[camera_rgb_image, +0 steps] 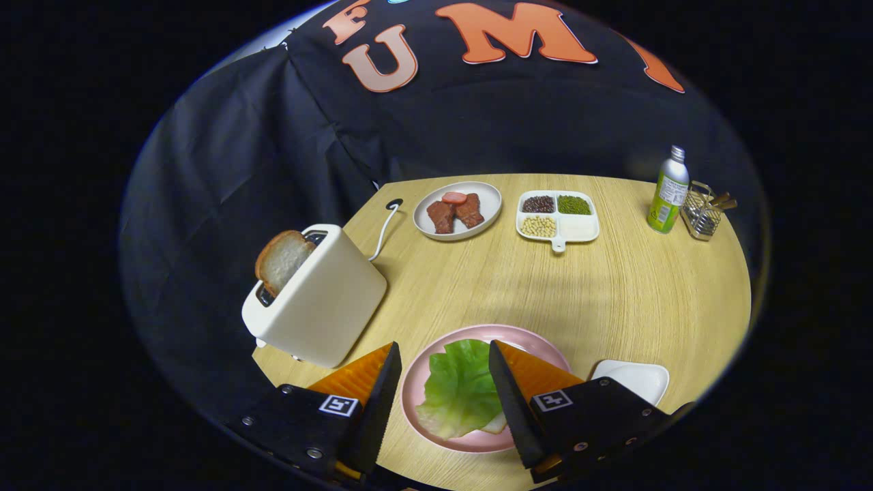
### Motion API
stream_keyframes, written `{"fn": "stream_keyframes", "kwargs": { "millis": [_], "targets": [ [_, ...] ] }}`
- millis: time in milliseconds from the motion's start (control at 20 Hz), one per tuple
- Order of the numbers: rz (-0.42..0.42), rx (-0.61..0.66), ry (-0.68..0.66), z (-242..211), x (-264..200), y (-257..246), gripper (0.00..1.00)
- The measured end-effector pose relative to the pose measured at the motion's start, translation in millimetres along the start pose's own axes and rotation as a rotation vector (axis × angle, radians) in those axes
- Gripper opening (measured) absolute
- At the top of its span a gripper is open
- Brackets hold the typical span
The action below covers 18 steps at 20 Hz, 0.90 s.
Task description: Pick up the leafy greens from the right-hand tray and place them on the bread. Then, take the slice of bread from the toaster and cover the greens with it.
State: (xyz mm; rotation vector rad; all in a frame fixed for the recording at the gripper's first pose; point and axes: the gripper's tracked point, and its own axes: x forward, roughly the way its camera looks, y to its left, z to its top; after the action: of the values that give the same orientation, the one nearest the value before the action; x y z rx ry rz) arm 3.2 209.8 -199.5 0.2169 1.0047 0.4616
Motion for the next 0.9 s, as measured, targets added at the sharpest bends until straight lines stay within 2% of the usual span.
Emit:
{"fn": "stream_keyframes", "kwargs": {
  "millis": [150, 600, 900],
  "targets": [
    [0.037, -0.003, -0.001, 20, -5, 26, 0.84],
    [0.092, -0.039, 0.025, 64, 1, 100, 0.84],
    [0.144, -0.077, 0.081, 77, 24, 157, 0.84]
  ]
}}
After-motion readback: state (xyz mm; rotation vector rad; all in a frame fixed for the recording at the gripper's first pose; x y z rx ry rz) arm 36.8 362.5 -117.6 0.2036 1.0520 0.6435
